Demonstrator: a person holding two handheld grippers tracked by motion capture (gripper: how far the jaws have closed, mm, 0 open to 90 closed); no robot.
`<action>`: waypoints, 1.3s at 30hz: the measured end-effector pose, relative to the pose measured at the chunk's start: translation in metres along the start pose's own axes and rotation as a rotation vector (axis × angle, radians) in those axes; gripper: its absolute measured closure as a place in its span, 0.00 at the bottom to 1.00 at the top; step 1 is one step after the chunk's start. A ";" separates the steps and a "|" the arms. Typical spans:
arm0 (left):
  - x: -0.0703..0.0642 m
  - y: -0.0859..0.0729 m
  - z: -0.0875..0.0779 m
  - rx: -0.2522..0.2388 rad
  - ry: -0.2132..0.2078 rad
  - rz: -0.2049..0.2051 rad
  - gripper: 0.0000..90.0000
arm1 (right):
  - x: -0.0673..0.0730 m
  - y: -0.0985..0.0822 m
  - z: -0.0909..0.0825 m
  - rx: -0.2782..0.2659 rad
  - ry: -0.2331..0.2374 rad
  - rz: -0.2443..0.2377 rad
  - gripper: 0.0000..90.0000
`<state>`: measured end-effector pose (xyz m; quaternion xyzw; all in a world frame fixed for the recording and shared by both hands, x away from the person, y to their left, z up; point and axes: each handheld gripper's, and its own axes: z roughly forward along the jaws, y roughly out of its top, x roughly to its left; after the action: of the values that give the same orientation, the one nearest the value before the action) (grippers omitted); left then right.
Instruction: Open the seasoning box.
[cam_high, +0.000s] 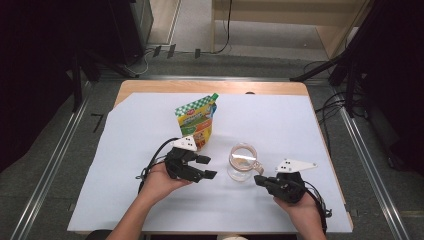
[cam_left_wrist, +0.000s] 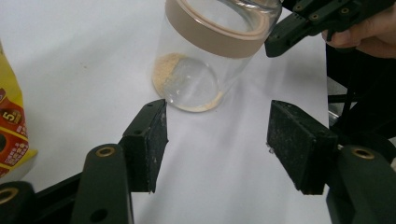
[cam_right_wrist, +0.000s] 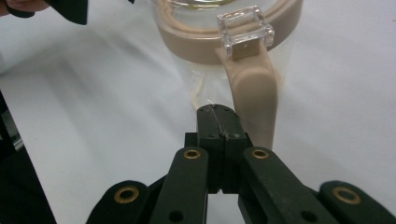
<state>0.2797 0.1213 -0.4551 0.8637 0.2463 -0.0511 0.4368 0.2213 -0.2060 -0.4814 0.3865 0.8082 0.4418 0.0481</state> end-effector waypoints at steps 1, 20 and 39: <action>0.000 0.001 0.000 0.004 0.003 0.004 0.42 | -0.004 0.001 -0.001 0.000 -0.005 0.009 1.00; -0.001 0.010 0.017 -0.001 -0.042 -0.001 0.32 | -0.057 0.013 0.002 0.014 0.013 0.034 1.00; 0.001 0.040 0.038 0.045 -0.057 0.051 0.27 | -0.072 0.022 -0.025 -0.049 -0.055 0.030 1.00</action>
<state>0.3044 0.0720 -0.4497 0.8774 0.2102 -0.0701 0.4255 0.2739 -0.2637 -0.4687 0.4094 0.7895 0.4514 0.0732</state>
